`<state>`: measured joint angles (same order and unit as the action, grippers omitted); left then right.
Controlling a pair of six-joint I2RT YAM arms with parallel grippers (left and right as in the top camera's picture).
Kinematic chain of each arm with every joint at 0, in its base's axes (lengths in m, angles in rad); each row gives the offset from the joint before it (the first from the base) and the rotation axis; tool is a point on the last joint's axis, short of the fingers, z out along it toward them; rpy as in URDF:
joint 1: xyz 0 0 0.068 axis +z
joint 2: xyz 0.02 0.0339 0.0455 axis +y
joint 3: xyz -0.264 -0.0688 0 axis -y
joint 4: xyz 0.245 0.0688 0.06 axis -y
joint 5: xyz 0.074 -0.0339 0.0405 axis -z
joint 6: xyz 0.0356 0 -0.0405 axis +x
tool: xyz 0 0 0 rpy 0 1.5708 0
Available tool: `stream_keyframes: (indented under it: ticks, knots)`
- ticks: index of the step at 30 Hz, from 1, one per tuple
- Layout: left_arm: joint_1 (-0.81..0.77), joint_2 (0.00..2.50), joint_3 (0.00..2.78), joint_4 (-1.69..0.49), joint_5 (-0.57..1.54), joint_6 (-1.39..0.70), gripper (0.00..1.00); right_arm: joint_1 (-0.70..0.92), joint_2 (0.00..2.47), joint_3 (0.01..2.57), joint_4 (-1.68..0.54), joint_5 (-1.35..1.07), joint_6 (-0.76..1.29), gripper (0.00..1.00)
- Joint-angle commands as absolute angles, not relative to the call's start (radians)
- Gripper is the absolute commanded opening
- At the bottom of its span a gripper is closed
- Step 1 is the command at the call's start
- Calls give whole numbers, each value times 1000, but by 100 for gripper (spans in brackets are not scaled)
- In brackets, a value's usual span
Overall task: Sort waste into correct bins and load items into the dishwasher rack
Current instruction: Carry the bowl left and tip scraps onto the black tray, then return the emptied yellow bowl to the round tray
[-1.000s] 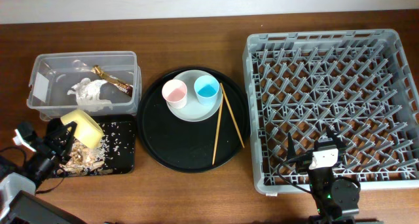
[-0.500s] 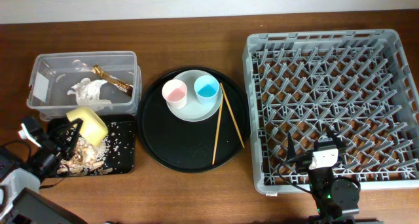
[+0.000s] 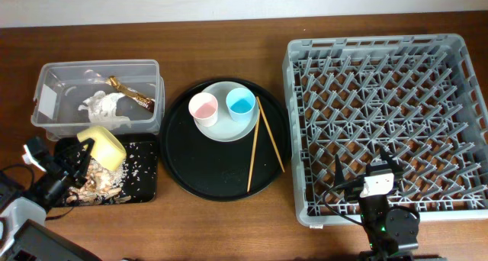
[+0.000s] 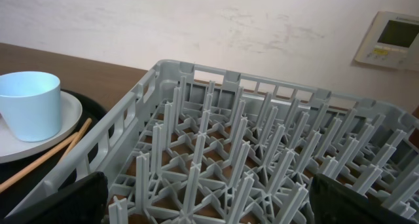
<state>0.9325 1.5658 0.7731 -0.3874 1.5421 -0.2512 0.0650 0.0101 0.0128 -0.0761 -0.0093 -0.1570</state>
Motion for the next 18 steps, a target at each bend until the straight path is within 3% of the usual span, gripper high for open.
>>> stream_keyframes:
  ticks: [1, 8, 12, 18]
  knots:
    - [939, 1576, 774, -368, 1502, -288, 0, 59, 4, 6, -79, -15, -153, 99]
    - [822, 1464, 790, -386, 1430, -332, 0, 59, 4, 6, -79, -15, -153, 98]
    - [616, 1244, 831, -388, 1184, -432, 0, 59, 4, 6, -79, -15, -153, 98]
    - [-99, 1101, 831, -514, 396, -437, 0, 59, 4, 6, -79, -15, -153, 98]
